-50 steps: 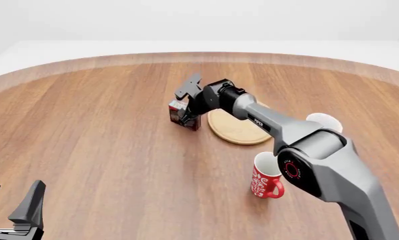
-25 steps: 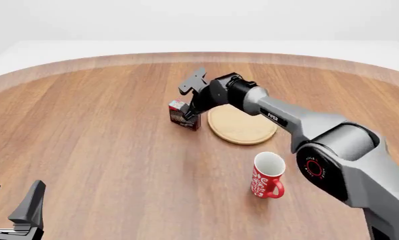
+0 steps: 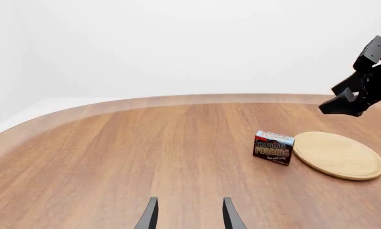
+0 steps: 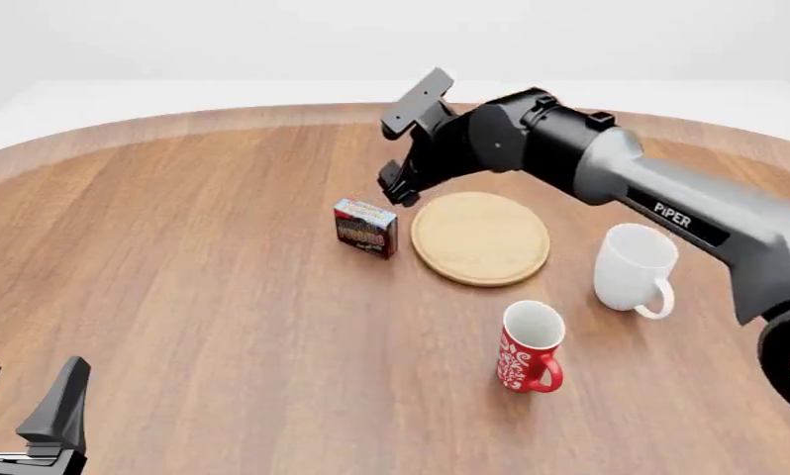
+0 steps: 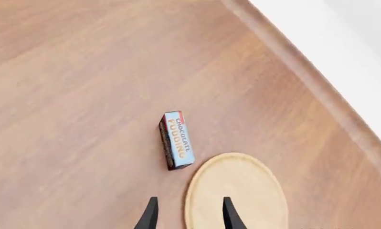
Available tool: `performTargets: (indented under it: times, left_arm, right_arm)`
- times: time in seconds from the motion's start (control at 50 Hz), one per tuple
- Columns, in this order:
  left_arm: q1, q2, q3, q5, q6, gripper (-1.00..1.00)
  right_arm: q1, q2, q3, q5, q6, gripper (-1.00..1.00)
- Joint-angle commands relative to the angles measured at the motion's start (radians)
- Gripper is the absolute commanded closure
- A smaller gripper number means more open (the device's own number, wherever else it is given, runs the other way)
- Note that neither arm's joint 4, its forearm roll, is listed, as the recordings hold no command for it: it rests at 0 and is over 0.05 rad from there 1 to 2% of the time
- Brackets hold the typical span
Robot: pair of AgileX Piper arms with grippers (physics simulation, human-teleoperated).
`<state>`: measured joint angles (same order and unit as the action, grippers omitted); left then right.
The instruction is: Put the chocolate pudding to the left of the plate.
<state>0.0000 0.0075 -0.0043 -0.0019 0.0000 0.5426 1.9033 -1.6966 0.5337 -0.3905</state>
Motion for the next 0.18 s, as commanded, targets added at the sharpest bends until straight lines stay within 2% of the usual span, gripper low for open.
performTargets:
  times: [0.02,0.18]
  left_arm:
    - [0.0,0.0,0.0,0.0,0.0,-1.0]
    - [0.0,0.0,0.0,0.0,0.0,-1.0]
  right_arm:
    - [0.01,-0.143,0.013,0.068,-0.024,-1.0]
    - [0.029,-0.227,0.051,0.067,-0.027,-1.0]
